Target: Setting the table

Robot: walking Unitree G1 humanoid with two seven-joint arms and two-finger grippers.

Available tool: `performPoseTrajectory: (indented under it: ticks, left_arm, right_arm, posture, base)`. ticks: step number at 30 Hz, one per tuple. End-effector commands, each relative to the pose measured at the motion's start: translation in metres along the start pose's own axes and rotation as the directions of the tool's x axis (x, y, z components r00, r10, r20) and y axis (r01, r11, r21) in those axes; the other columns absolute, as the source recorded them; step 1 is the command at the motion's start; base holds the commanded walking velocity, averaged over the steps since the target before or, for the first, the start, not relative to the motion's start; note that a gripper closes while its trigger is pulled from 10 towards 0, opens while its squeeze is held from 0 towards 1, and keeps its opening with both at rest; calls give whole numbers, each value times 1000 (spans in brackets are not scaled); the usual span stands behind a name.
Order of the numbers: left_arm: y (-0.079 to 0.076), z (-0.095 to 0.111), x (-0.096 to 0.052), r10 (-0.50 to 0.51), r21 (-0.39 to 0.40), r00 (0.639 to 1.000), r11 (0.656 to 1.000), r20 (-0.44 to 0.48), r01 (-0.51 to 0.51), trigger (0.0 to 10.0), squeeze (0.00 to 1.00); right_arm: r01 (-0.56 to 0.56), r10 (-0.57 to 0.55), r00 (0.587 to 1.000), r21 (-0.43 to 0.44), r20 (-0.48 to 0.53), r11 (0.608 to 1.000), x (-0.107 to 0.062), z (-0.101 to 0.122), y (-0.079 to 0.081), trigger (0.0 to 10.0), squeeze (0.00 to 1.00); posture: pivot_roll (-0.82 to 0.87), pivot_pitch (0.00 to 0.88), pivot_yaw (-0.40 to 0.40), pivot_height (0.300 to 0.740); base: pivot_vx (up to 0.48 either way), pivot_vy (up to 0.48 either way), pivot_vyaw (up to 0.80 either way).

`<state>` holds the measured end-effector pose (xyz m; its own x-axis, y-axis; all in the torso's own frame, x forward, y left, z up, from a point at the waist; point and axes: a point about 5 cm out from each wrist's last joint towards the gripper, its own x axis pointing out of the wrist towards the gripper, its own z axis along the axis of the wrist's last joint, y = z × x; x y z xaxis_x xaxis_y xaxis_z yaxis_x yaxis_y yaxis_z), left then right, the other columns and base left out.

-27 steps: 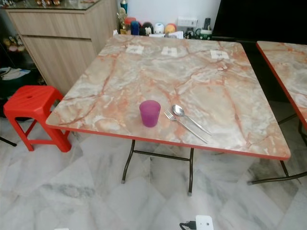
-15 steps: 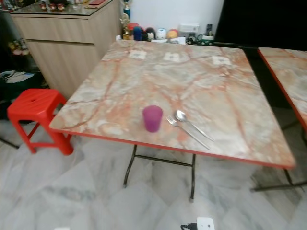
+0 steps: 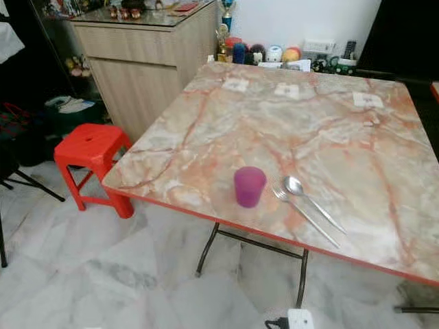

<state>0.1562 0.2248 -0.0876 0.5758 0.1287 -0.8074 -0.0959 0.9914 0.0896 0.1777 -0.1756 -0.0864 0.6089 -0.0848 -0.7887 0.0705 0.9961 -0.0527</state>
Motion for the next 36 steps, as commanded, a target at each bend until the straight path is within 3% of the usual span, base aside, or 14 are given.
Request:
performPoseTrajectory:
  ticks: [1, 8, 10, 20, 36]
  left_arm:
    - [-3, -6, -1, -6, 8, 1000, 1000, -23, 6, 10000, 0]
    - [-2, -6, -1, -4, 4, 1000, 1000, -23, 4, 10000, 0]
    - [-2, -7, -1, -3, 0, 1000, 1000, -23, 3, 10000, 0]
    - [1, -19, -5, 2, -3, 999, 1000, -41, -2, 10000, 0]
    - [-3, -27, -7, -6, 13, 998, 1000, -60, 7, 10000, 0]
  right_arm:
    - [12, -12, 1000, 7, -13, 1000, -2, -7, -6, 10000, 0]
    - [36, -37, 999, 60, 19, 998, -3, -7, -7, 10000, 0]
    - [44, -51, 997, 119, 58, 992, -4, -5, -7, 10000, 0]
    - [65, -117, 974, 256, 195, 964, -8, 2, -11, 10000, 0]
    - [41, -120, 949, 262, 292, 964, -12, 7, -10, 10000, 0]
  posture:
    - [25, 95, -9, 740]
    - [27, 97, -13, 740]
    - [21, 99, -16, 740]
    - [9, 101, -28, 740]
    - [-14, 65, -31, 740]
  base:
    - [0, 0, 0]
    - [0, 0, 0]
    - [0, 0, 0]
    - [0, 0, 0]
    - [0, 0, 0]
